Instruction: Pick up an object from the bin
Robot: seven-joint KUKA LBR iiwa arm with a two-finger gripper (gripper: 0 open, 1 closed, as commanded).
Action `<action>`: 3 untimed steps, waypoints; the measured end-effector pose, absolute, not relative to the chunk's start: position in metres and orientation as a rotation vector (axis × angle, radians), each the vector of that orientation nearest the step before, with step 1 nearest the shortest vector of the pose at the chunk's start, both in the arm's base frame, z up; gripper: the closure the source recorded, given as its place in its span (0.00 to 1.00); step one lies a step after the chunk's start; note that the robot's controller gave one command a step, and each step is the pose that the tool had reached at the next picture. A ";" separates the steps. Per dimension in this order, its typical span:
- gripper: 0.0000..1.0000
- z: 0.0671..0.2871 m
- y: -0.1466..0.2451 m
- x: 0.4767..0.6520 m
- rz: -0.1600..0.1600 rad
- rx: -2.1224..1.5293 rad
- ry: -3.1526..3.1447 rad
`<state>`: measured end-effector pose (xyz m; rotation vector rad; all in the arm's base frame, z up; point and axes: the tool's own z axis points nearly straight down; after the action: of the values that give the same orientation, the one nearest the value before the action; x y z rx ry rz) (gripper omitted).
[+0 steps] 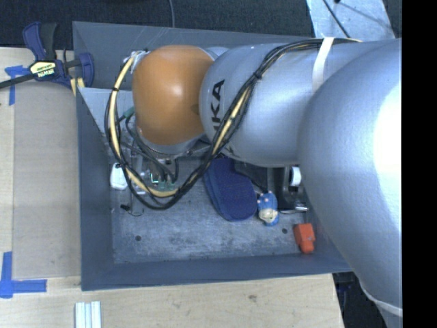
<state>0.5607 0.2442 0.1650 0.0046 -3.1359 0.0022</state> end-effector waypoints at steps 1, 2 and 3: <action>0.00 0.068 0.244 0.605 -0.002 0.439 -3.116; 0.00 0.102 0.244 0.618 -0.002 0.503 -3.108; 0.00 0.128 0.245 0.626 -0.003 0.270 -3.137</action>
Offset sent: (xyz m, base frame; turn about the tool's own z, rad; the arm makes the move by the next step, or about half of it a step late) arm 0.0430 0.0008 -0.0950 -0.2773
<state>0.6256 0.2452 0.1276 0.2696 -3.1368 -0.0029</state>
